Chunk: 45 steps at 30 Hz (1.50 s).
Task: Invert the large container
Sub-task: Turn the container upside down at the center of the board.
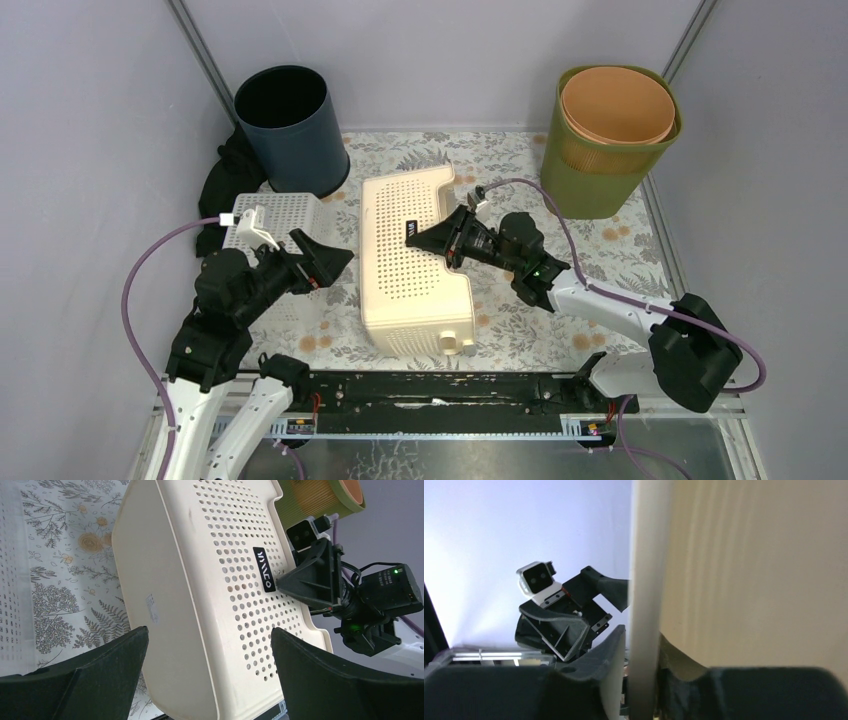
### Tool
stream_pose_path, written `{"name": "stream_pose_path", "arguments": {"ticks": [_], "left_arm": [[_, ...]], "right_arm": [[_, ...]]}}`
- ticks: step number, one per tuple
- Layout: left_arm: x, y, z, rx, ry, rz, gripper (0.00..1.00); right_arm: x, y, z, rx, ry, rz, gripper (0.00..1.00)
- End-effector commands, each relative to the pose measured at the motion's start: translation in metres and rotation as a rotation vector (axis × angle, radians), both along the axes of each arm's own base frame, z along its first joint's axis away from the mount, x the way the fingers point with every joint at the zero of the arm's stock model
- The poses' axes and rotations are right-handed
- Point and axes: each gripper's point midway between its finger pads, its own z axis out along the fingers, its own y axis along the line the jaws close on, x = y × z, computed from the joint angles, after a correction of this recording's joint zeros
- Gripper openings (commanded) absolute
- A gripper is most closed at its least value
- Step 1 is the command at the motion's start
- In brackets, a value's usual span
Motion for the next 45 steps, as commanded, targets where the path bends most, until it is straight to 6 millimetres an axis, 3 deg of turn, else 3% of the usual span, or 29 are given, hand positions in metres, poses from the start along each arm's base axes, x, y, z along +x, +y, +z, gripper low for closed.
{"name": "stream_pose_path", "arguments": {"ticks": [1,6,11,20,29,45], "left_arm": [[0.003,-0.002,0.010,-0.001,-0.042,-0.008,1.00],[0.005,-0.002,0.010,0.004,-0.040,-0.010,1.00],[0.007,-0.003,0.011,0.001,-0.037,-0.013,1.00],[0.008,-0.005,0.012,0.000,-0.038,-0.019,1.00],[0.009,-0.010,0.006,0.000,-0.012,-0.049,1.00],[0.004,-0.009,-0.003,0.009,-0.002,-0.056,1.00]], "right_arm": [[-0.010,-0.006,0.059,0.170,-0.147,0.041,0.38],[-0.008,-0.007,0.042,0.047,-0.125,0.040,0.55],[-0.010,-0.012,0.026,-0.108,-0.116,0.068,0.59],[-0.003,-0.025,0.001,-0.199,-0.069,0.141,0.60],[-0.002,-0.019,0.010,-0.254,-0.092,0.266,0.56],[-0.017,-0.017,0.000,-0.265,-0.062,0.401,0.54]]}}
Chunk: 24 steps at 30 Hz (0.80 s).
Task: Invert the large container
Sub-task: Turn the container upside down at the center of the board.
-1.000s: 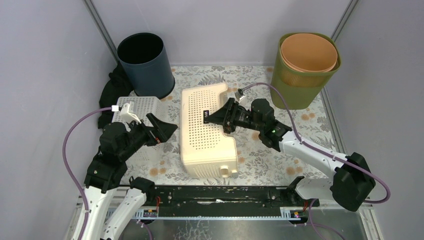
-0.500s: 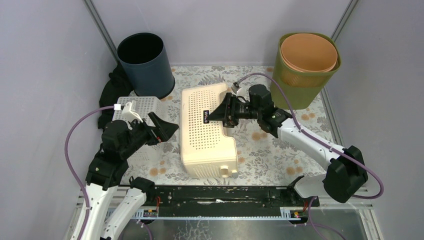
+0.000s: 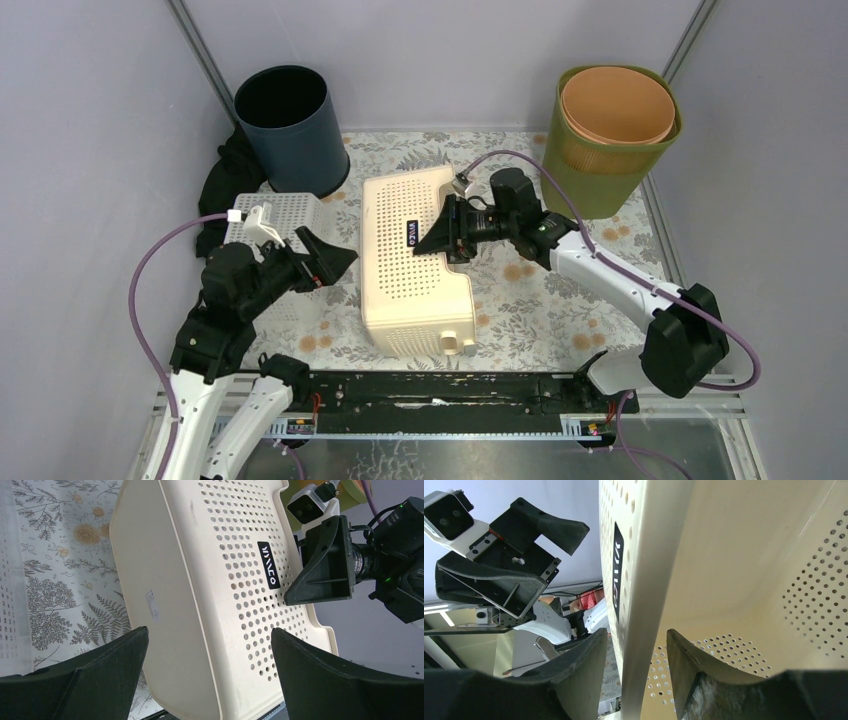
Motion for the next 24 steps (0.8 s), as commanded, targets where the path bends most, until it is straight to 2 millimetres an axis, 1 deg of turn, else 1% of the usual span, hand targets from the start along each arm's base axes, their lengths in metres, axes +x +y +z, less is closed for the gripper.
{"name": "stream_pose_path", "arguments": {"ticks": [1,7,17,19,22,24], "left_arm": [[0.0002,-0.0044,0.0037,0.003,-0.036,-0.034,1.00],[0.0011,-0.0044,-0.0012,0.008,-0.027,-0.034,1.00],[0.0034,-0.0049,-0.0050,0.011,-0.021,-0.035,1.00],[0.0036,-0.0050,-0.0046,0.011,-0.023,-0.035,1.00],[0.0035,-0.0052,-0.0056,0.012,-0.021,-0.036,1.00],[0.0038,-0.0050,-0.0053,0.012,-0.022,-0.035,1.00]], "right_arm": [[-0.0038,0.0022,0.0154,0.039,-0.034,0.065,0.54],[-0.0053,0.0039,0.0140,0.043,-0.023,0.090,0.52],[-0.0069,0.0051,0.0175,0.054,-0.017,0.112,0.45],[-0.0072,0.0053,0.0172,0.054,-0.015,0.115,0.42],[-0.0077,0.0058,0.0178,0.062,-0.013,0.121,0.32],[-0.0084,0.0066,0.0201,0.075,-0.007,0.125,0.28]]}}
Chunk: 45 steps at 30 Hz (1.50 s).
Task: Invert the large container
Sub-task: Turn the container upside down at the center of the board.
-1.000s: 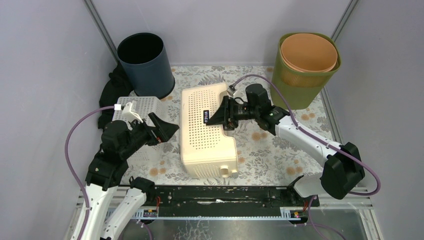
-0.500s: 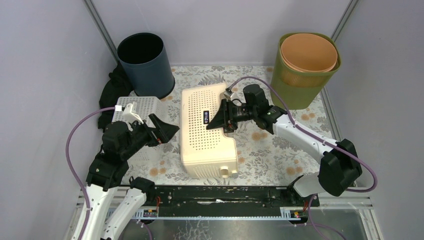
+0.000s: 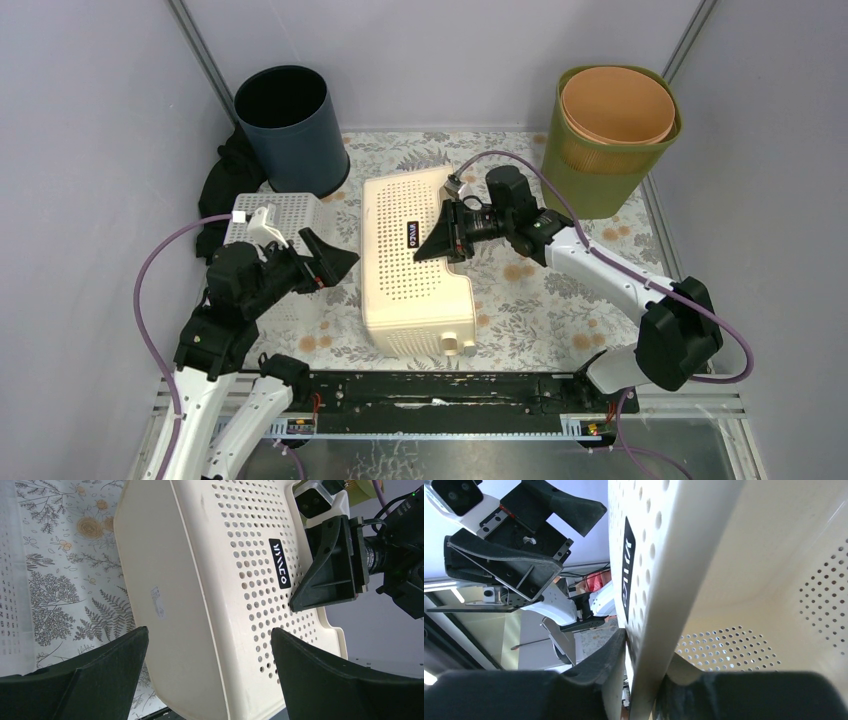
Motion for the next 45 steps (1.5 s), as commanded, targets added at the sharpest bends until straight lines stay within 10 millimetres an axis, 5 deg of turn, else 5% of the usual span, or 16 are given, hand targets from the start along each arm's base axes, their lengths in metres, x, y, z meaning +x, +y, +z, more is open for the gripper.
{"name": "stream_pose_path", "arguments": {"ticks": [1,9,15,25,31,45], "left_arm": [[0.003,-0.005,0.005,-0.001,-0.042,-0.032,1.00],[0.003,-0.005,0.008,-0.006,-0.045,-0.031,1.00],[0.003,-0.005,0.014,-0.013,-0.052,-0.029,1.00],[0.002,-0.004,0.062,-0.030,-0.132,-0.025,1.00],[-0.006,0.000,0.085,-0.037,-0.172,-0.019,1.00],[-0.006,0.003,0.087,-0.021,-0.171,-0.006,1.00]], "right_arm": [[0.000,0.003,0.021,0.061,-0.031,0.034,0.26],[-0.002,0.006,0.039,0.147,-0.021,0.044,0.13],[0.001,0.010,0.072,0.277,-0.043,0.024,0.06],[0.021,0.015,0.130,0.543,-0.083,-0.048,0.03],[0.042,0.020,0.146,0.732,-0.060,-0.073,0.00],[0.061,0.047,0.170,0.953,-0.134,-0.054,0.00]]}}
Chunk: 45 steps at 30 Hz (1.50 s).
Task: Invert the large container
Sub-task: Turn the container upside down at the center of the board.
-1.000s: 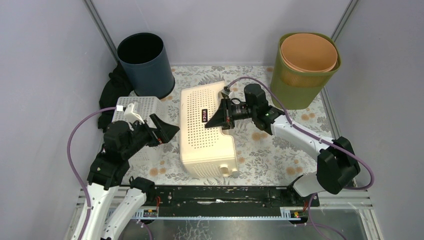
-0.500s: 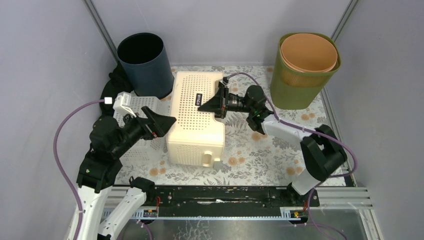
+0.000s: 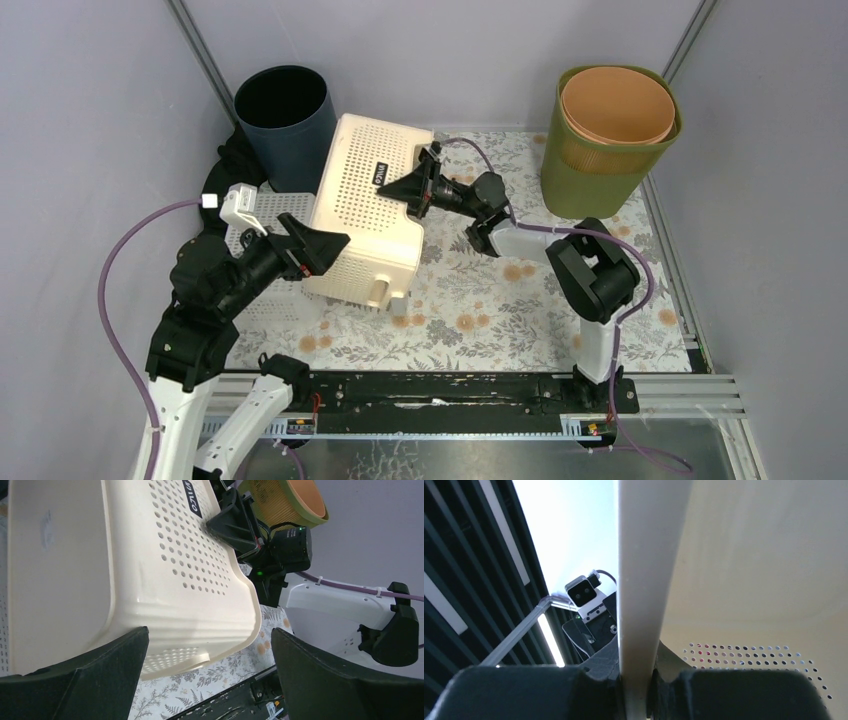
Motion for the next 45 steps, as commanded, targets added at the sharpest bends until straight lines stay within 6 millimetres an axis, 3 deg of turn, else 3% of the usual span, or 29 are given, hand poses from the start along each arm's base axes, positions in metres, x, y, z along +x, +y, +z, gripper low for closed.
{"name": "stream_pose_path", "arguments": {"ticks": [1,8,10,15,22,28,38,45], "left_arm": [[-0.001,0.001,0.009,0.014,-0.028,-0.006,1.00],[-0.001,0.001,0.015,0.009,-0.038,-0.004,1.00],[-0.002,0.001,0.017,0.009,-0.041,-0.002,1.00],[-0.002,0.002,0.019,0.006,-0.045,-0.001,1.00],[-0.002,0.002,0.016,0.012,-0.039,-0.002,1.00],[-0.002,0.001,0.013,0.011,-0.029,-0.002,1.00],[-0.002,0.001,0.008,0.009,-0.021,-0.001,1.00],[-0.001,-0.001,0.003,0.003,-0.013,-0.007,1.00]], "right_arm": [[-0.035,-0.019,0.107,0.316,-0.312,-0.006,0.00],[-0.038,-0.008,0.116,0.345,-0.347,0.014,0.00],[-0.036,-0.009,0.107,0.359,-0.334,0.013,0.00],[-0.032,-0.004,0.060,0.295,-0.294,-0.007,0.00],[-0.041,-0.005,0.013,0.188,-0.282,-0.011,0.00],[-0.056,-0.014,-0.016,0.115,-0.279,-0.006,0.00],[-0.063,-0.027,-0.053,0.031,-0.222,0.007,0.00],[-0.063,-0.035,-0.076,-0.022,-0.159,0.025,0.34]]}}
